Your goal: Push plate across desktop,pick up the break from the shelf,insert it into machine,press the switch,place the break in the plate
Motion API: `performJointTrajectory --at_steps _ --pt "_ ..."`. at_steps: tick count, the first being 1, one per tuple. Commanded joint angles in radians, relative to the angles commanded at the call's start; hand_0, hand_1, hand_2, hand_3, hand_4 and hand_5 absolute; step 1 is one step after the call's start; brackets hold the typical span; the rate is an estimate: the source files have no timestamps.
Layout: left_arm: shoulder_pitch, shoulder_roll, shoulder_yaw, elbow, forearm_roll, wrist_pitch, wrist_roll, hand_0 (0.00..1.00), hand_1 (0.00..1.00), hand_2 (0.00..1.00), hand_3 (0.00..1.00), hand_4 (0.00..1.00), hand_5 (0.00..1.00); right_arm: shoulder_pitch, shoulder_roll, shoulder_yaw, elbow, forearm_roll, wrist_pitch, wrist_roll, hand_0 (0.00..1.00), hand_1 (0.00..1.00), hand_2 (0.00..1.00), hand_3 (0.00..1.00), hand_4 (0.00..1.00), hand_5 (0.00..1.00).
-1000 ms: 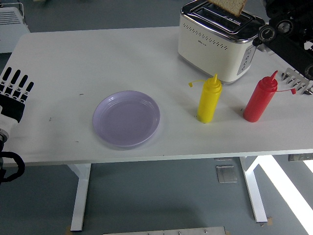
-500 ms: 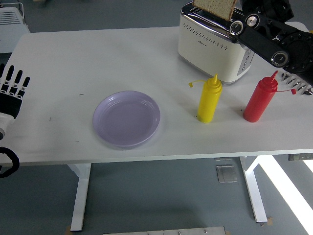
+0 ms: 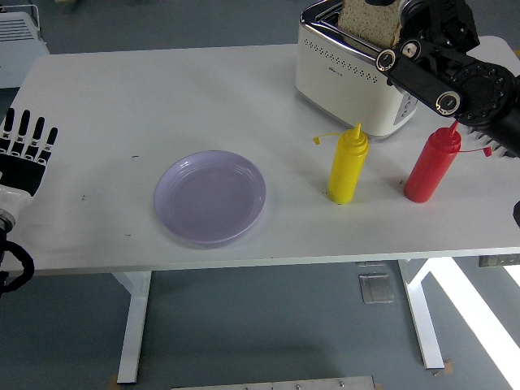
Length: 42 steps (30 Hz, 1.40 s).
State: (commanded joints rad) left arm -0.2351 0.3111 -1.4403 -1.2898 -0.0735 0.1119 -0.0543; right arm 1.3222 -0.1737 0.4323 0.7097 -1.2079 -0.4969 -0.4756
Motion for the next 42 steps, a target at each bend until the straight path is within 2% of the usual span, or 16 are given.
performJointTrajectory --at_steps 9,10,15,16,21,23,42 --pt "-0.007 -0.002 0.014 0.002 -0.006 0.001 -0.001 0.815 0.737 0.689 0.677 0.599 0.935 0.003 0.026 -0.022 -0.047 0.01 0.002 0.013 0.543 0.552 0.527 0.425 0.179 0.002" --pt "-0.008 -0.003 0.015 0.003 -0.007 0.001 -0.001 0.815 0.736 0.687 0.673 0.602 0.936 0.002 0.029 -0.021 -0.048 0.013 0.011 0.019 0.573 0.589 0.586 0.546 0.351 0.002" --pt "-0.012 -0.004 0.021 0.007 -0.016 0.0 0.001 0.815 0.736 0.687 0.673 0.602 0.936 -0.004 0.039 -0.026 -0.054 0.019 0.057 0.044 0.573 0.589 0.586 0.546 0.351 0.002" --pt "-0.013 -0.005 0.022 0.007 -0.019 0.0 0.002 0.815 0.736 0.685 0.675 0.603 0.937 -0.005 0.041 -0.028 -0.056 0.019 0.063 0.048 0.605 0.648 0.664 0.615 0.462 0.002" --pt "-0.017 -0.007 0.03 0.01 -0.031 0.0 0.005 0.815 0.736 0.685 0.675 0.603 0.937 -0.014 0.052 -0.042 -0.066 0.015 0.084 0.064 0.605 0.648 0.664 0.615 0.462 0.002" --pt "-0.019 -0.008 0.032 0.011 -0.034 0.0 0.006 0.814 0.736 0.685 0.674 0.604 0.936 -0.017 0.058 -0.048 -0.073 0.012 0.082 0.069 0.625 0.679 0.691 0.645 0.499 0.002" --pt "-0.027 -0.01 0.047 0.018 -0.053 0.005 0.01 0.811 0.735 0.681 0.672 0.604 0.932 -0.027 0.077 -0.081 -0.151 0.041 0.072 0.122 0.67 0.73 0.737 0.692 0.514 0.002"
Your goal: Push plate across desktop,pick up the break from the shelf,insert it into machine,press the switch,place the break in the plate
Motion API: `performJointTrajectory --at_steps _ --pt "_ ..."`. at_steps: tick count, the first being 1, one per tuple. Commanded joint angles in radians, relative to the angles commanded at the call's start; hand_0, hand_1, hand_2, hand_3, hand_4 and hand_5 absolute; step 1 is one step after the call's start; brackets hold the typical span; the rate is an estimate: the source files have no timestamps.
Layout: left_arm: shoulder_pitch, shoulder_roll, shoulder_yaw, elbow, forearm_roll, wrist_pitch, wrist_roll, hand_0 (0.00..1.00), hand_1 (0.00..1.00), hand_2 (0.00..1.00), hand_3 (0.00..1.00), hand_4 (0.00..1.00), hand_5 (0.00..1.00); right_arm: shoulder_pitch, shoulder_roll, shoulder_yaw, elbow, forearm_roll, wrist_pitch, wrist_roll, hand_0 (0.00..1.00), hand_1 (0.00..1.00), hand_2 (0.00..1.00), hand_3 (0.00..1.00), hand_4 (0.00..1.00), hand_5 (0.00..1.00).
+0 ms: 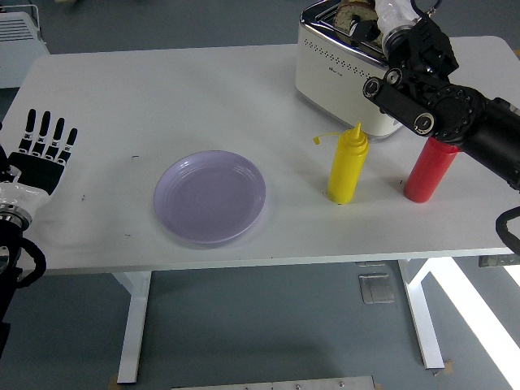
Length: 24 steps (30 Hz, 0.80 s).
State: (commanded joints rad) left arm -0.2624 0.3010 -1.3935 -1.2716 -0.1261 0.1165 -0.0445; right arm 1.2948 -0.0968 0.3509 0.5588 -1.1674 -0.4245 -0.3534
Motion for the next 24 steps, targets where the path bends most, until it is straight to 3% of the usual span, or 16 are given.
performJointTrajectory --at_steps 13,18,24 --pt "0.001 -0.001 0.005 0.003 -0.007 0.005 0.001 0.811 0.733 0.679 0.669 0.603 0.931 -0.007 -0.007 0.015 0.007 -0.004 0.019 0.023 0.686 0.747 0.773 0.746 0.529 0.002" --pt "0.004 -0.002 0.003 0.002 -0.01 0.006 0.001 0.81 0.732 0.679 0.669 0.604 0.929 -0.013 -0.029 0.073 0.06 -0.064 0.02 0.025 0.681 0.741 0.764 0.737 0.526 0.002" --pt "0.008 -0.003 -0.001 -0.002 -0.019 0.006 0.004 0.809 0.731 0.677 0.666 0.597 0.915 -0.039 -0.103 0.198 0.191 -0.203 0.017 0.019 0.666 0.711 0.736 0.724 0.53 0.002"
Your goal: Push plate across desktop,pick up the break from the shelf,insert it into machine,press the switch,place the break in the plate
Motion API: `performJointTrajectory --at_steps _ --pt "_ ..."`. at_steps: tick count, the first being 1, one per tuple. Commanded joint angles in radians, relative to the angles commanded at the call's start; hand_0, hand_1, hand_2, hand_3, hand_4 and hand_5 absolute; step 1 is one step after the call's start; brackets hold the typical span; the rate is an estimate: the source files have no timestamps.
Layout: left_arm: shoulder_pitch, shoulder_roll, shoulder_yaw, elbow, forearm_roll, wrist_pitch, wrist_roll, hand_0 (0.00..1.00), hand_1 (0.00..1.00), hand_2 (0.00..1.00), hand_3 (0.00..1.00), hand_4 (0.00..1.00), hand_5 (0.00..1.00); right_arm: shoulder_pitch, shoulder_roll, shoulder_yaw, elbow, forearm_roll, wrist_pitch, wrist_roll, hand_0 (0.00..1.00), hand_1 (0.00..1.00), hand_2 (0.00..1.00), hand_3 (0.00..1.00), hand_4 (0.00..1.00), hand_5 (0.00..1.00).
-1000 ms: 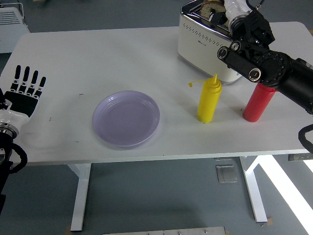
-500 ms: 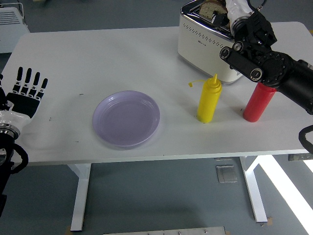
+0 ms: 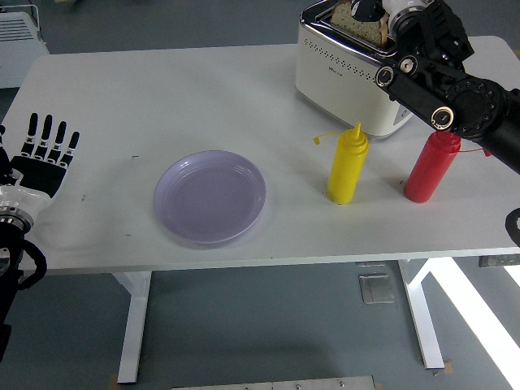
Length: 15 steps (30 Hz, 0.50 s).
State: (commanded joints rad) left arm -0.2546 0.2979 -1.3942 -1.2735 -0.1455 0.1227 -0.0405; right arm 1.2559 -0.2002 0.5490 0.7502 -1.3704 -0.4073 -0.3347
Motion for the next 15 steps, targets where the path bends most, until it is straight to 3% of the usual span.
performJointTrajectory --at_steps 4,5,10,11,15 --pt "0.001 -0.002 0.003 -0.003 -0.006 0.0 0.002 0.809 0.731 0.677 0.666 0.597 0.915 -0.053 -0.072 0.094 0.106 -0.115 0.025 -0.019 0.666 0.711 0.736 0.724 0.53 0.002" --pt "0.002 -0.003 0.003 -0.005 -0.008 0.0 0.003 0.805 0.729 0.677 0.665 0.594 0.909 -0.071 -0.092 0.118 0.132 -0.145 0.036 -0.025 0.597 0.627 0.68 0.643 0.477 0.011" --pt "0.008 -0.006 -0.007 -0.012 -0.023 -0.001 0.008 0.805 0.729 0.677 0.665 0.594 0.909 -0.178 -0.206 0.249 0.287 -0.303 0.101 -0.048 0.597 0.627 0.68 0.643 0.477 0.011" --pt "0.01 -0.006 -0.011 -0.014 -0.029 -0.002 0.01 0.802 0.727 0.677 0.664 0.591 0.906 -0.197 -0.226 0.271 0.311 -0.326 0.119 -0.05 0.544 0.581 0.656 0.585 0.357 0.002" --pt "0.016 -0.009 -0.023 -0.023 -0.044 -0.004 0.017 0.802 0.727 0.677 0.664 0.591 0.906 -0.284 -0.317 0.366 0.43 -0.422 0.183 -0.052 0.544 0.581 0.656 0.585 0.357 0.002"
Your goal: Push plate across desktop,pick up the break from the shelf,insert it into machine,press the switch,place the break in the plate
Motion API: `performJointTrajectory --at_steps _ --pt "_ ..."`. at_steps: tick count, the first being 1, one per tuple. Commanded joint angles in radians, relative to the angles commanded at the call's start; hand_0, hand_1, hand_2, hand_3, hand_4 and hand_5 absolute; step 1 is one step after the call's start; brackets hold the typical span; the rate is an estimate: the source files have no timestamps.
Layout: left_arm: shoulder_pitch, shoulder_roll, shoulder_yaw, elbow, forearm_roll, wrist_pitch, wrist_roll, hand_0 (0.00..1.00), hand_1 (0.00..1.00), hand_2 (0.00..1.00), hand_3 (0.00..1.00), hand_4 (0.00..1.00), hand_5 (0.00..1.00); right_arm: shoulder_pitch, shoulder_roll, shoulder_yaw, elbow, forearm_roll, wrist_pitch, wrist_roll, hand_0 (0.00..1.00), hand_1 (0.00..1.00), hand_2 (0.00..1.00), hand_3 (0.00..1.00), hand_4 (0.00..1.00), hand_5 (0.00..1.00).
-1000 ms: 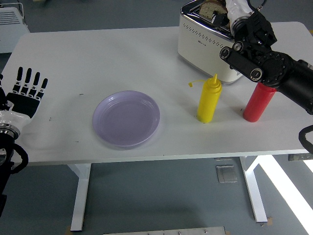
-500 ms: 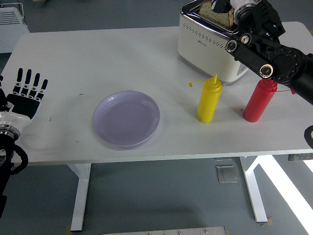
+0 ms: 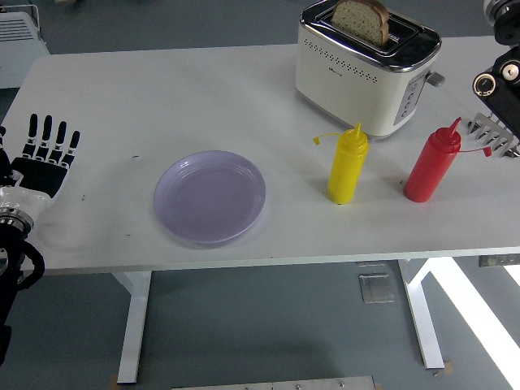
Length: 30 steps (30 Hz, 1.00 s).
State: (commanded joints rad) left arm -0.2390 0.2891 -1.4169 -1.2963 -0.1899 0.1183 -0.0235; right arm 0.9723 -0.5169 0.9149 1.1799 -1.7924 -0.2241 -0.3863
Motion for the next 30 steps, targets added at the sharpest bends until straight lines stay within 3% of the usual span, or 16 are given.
performJointTrajectory --at_steps 1,2,5,11,17,30 --pt "0.001 -0.001 -0.003 -0.002 -0.003 -0.001 0.002 0.802 0.727 0.677 0.664 0.591 0.906 -0.025 -0.025 0.025 0.03 -0.024 0.019 0.001 0.544 0.581 0.656 0.585 0.357 0.002" --pt "0.002 -0.001 -0.004 -0.004 -0.005 -0.001 0.003 0.8 0.727 0.677 0.663 0.59 0.905 -0.041 -0.04 0.039 0.05 -0.036 0.031 0.002 0.467 0.537 0.635 0.565 0.288 0.002" --pt "0.004 -0.002 -0.008 -0.007 -0.016 -0.004 0.009 0.8 0.727 0.677 0.663 0.59 0.905 -0.097 -0.083 0.063 0.113 -0.056 0.078 0.01 0.467 0.537 0.635 0.565 0.288 0.002" --pt "0.004 -0.005 -0.011 -0.009 -0.047 -0.016 0.033 0.798 0.724 0.676 0.663 0.589 0.906 -0.188 -0.098 0.068 0.148 -0.1 0.133 0.022 0.457 0.525 0.631 0.555 0.254 0.002" --pt "0.004 -0.008 -0.009 0.004 -0.076 -0.028 0.058 0.796 0.724 0.677 0.664 0.588 0.909 -0.227 -0.079 0.035 0.115 -0.113 0.15 0.036 0.448 0.517 0.613 0.549 0.255 0.002" --pt "0.003 -0.011 -0.019 0.033 -0.142 -0.05 0.114 0.792 0.72 0.674 0.666 0.587 0.915 -0.212 -0.028 -0.089 -0.05 -0.122 0.093 0.112 0.439 0.517 0.611 0.546 0.235 0.002"
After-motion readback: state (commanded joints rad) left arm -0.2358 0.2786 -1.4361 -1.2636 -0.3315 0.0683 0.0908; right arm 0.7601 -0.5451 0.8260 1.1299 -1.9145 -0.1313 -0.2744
